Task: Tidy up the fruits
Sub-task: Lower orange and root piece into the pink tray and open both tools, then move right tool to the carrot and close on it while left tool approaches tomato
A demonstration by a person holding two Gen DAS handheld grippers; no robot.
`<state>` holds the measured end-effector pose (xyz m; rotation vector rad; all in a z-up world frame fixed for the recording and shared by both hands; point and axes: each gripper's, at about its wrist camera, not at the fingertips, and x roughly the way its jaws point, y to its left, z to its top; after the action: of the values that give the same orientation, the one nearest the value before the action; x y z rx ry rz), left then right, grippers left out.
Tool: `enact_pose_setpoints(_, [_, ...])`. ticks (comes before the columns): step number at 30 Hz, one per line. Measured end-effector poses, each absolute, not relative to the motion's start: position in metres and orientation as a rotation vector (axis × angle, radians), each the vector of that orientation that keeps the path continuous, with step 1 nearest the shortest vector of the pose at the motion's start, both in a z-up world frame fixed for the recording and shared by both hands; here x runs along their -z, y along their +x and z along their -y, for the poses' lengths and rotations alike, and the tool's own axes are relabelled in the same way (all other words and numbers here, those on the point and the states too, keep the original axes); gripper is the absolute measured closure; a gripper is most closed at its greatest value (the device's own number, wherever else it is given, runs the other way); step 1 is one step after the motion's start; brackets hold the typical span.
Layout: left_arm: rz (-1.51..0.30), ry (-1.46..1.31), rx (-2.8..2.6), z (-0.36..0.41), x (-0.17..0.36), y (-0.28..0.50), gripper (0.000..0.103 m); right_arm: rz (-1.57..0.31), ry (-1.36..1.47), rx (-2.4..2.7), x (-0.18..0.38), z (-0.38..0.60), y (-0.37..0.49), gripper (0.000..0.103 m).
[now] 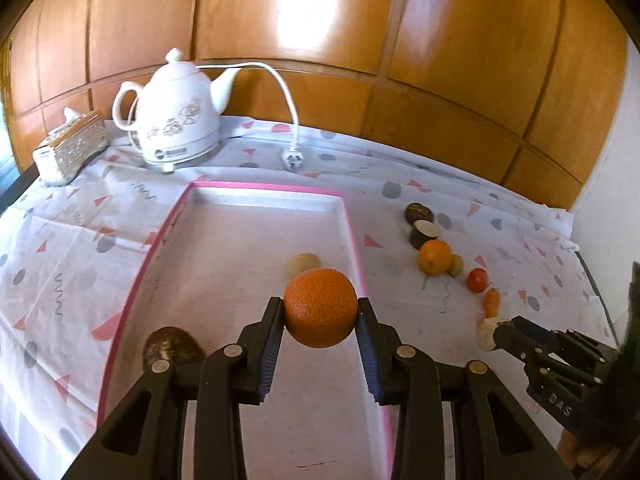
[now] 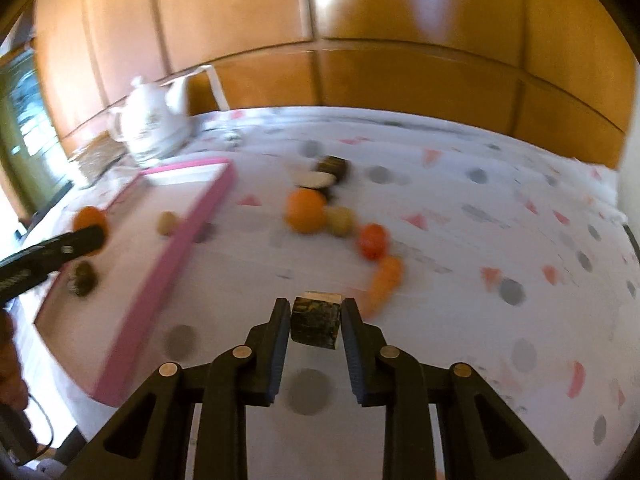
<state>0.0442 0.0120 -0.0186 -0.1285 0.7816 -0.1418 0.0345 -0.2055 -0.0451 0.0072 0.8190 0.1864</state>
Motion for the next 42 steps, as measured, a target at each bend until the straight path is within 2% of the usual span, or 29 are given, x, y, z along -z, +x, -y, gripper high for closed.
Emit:
enact_pose_setpoints(19, [-0.764,-0.197,-0.019,-0.079,0.015,0.063,0.066,-0.837,-0.068,-0.496,0.029,0.09,0.06,0.077])
enact_pose_setpoints(21, [-0.764,-0.203,-0.048,-0.084,0.015,0.063,0.059,-0.843,-0.072,-0.511,0.03,0.078,0.064,0.077])
enact_pose_setpoints(23, [-0.754,-0.209,-0.056,-0.086,0.014,0.06,0.056,-0.848,-0.08,-0.516,0.032,0.069,0.069,0.077])
enact_pose_setpoints(24, [-0.749,-0.209,-0.058,-0.087,0.014,0.058,0.056,-0.847,-0.08,-0.52,0.033,0.066,0.069,0.076])
enact_pose_setpoints(25, [-0.746,-0.206,-0.061,-0.087,0.013,0.056,0.056,-0.846,-0.079,-0.521,0.033,0.062,0.07,0.07])
enact_pose_setpoints(27, [-0.746,-0.207,-0.065,-0.087,0.013,0.052,0.056,-0.846,-0.075,-0.519,0.034,0.059,0.07,0.068])
enact_pose_setpoints(42, [-0.76,-0.188,-0.003,-0.063,0.014,0.032,0.052,-0.848,0.019,-0.382,0.036,0.102,0.058,0.068])
